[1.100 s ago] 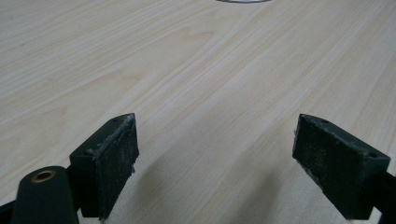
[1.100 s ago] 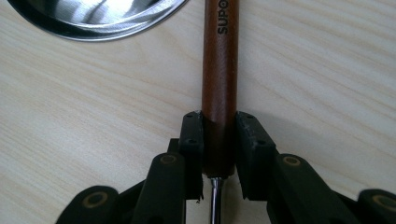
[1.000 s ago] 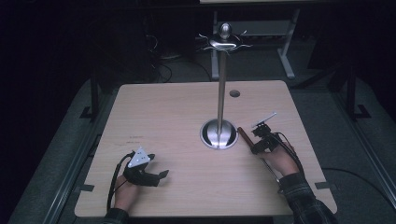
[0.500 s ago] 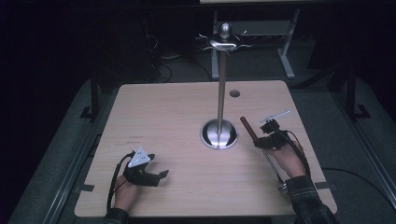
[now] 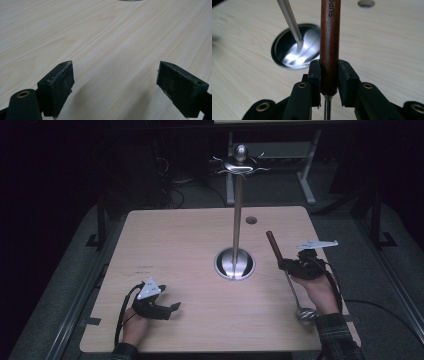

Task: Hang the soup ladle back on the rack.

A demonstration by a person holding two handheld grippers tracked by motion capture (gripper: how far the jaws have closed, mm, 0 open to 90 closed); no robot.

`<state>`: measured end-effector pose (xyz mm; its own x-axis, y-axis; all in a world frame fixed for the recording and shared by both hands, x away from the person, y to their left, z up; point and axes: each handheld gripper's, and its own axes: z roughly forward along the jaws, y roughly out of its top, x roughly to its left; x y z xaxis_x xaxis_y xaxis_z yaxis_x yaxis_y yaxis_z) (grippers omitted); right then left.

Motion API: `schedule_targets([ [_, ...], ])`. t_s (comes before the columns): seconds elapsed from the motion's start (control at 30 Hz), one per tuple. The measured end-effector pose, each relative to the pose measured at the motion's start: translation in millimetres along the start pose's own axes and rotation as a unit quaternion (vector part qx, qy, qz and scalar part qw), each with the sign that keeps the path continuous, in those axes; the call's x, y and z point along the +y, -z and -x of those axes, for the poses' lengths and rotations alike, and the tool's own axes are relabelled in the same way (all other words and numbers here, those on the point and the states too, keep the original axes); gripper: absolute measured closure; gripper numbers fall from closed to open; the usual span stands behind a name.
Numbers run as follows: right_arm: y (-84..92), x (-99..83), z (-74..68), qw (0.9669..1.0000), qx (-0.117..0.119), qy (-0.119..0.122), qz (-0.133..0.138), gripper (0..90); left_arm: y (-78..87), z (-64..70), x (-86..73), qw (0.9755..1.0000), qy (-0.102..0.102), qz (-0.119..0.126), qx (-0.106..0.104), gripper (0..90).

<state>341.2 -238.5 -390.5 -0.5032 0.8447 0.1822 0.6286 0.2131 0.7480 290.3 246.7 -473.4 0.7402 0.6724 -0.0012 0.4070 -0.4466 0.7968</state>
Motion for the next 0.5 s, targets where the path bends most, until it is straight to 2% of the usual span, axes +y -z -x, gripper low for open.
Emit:
schedule_targets([
  [0.2, 10.8, 1.6, -0.7, 0.9988, 0.005, 0.013, 0.047, 73.9, 0.1, 0.3, -0.1, 1.0000, 0.000, 0.002, 0.001, 14.0],
  [0.33, 16.6, 2.5, -2.0, 0.9973, 0.012, 0.018, 0.070, 73.9, -0.1, 0.4, -0.1, 1.0000, 0.002, 0.003, 0.000, 14.0],
  [0.5, 25.0, 6.0, -4.6, 0.9939, 0.015, 0.030, 0.105, 73.9, -0.2, 0.5, 0.0, 1.0000, 0.001, 0.004, 0.001, 14.0],
])
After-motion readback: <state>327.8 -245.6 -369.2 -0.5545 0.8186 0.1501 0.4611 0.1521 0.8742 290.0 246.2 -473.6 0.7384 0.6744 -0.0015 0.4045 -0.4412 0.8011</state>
